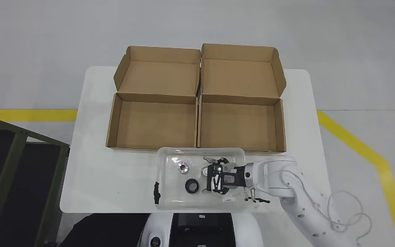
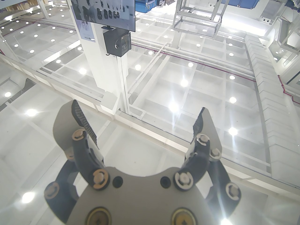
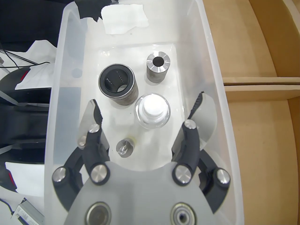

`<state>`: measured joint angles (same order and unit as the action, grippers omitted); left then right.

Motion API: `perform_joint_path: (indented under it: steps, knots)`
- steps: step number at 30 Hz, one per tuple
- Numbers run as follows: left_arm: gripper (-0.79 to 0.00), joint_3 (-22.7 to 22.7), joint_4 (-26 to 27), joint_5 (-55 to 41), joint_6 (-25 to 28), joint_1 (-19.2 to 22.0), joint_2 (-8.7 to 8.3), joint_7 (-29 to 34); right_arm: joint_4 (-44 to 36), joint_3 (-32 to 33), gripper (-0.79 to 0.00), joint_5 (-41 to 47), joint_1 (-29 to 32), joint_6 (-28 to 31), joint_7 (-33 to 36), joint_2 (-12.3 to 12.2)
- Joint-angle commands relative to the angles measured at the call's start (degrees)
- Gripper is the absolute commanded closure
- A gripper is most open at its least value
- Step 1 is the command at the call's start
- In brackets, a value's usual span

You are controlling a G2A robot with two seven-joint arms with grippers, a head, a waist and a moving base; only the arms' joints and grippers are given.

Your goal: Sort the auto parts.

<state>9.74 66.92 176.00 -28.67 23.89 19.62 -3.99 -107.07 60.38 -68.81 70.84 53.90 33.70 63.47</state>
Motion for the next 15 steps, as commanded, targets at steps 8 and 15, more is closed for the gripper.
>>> perform_joint_path:
  steps: [8,15]
  knots:
    - [-0.785,0.0,0.0,0.0,0.0,0.0,0.0,0.0,2.9,-1.2,-0.422,-0.7,-1.9,-0.1,-1.9,-0.1]
    - [-0.785,0.0,0.0,0.0,0.0,0.0,0.0,0.0,4.1,-1.2,-0.314,-0.9,-2.5,0.0,-3.6,-0.3]
